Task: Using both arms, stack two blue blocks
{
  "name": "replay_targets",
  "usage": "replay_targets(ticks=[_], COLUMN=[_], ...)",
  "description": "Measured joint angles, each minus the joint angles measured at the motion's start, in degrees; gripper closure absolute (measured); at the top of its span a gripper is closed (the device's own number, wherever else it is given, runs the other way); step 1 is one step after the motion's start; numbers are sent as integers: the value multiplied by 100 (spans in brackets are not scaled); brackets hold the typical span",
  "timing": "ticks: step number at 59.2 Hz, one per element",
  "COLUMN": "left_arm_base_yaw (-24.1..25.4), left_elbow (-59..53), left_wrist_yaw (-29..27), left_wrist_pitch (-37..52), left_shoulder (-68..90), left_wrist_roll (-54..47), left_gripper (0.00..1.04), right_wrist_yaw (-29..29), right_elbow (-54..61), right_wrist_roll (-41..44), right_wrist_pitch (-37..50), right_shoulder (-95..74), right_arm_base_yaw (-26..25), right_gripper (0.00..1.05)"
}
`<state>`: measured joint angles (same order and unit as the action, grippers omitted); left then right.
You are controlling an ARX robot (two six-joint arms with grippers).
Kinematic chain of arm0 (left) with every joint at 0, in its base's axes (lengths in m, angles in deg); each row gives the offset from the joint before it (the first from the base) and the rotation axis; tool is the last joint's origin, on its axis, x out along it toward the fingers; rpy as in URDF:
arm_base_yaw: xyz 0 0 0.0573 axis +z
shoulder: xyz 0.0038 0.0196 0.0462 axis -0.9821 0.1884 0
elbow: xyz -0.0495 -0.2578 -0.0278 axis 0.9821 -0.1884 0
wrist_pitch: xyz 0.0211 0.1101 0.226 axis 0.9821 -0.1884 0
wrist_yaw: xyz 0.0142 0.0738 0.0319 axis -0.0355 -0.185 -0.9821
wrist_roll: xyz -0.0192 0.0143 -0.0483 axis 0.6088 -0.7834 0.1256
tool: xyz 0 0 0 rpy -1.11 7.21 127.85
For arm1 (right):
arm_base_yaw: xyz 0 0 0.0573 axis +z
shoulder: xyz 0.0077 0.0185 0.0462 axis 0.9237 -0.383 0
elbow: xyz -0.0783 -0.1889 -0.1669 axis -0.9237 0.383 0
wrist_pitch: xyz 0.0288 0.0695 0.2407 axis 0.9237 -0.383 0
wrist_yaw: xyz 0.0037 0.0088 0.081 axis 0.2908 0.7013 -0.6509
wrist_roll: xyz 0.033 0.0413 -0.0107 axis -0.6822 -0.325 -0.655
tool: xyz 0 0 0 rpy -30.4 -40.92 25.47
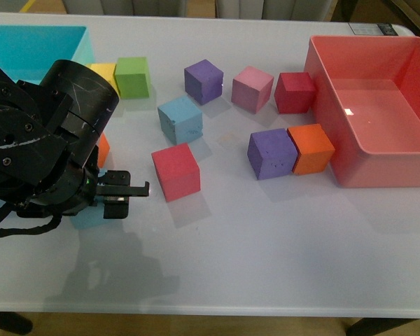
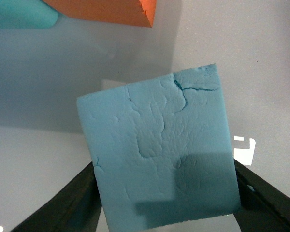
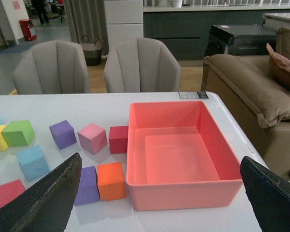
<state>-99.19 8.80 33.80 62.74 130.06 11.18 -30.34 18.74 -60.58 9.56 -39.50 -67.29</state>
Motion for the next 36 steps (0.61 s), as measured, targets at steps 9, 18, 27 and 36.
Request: replay_targets(ticks=[9, 18, 27, 36], left_arm_base_yaw=[-42, -120, -267, -476], left_elbow=[-188, 50, 872, 1663], left_wrist_yaw=[-42, -101, -177, -192], left_wrist_pitch=[-256, -551, -737, -870], left_shoulder=[-754, -1526, -1596, -1252], left_wrist_roll=[-46, -234, -610, -1086], left_gripper=[60, 62, 63, 63], right_wrist_yaw=[0, -2, -2, -2], right_elbow=[0, 0, 0, 0], right_wrist_roll=[0, 0, 0, 0], right_wrist_pitch=[0, 0, 0, 0], right_shoulder=[0, 0, 0, 0], right_arm_base_yaw=[0, 0, 0, 0], right_gripper=[9, 9, 9, 9])
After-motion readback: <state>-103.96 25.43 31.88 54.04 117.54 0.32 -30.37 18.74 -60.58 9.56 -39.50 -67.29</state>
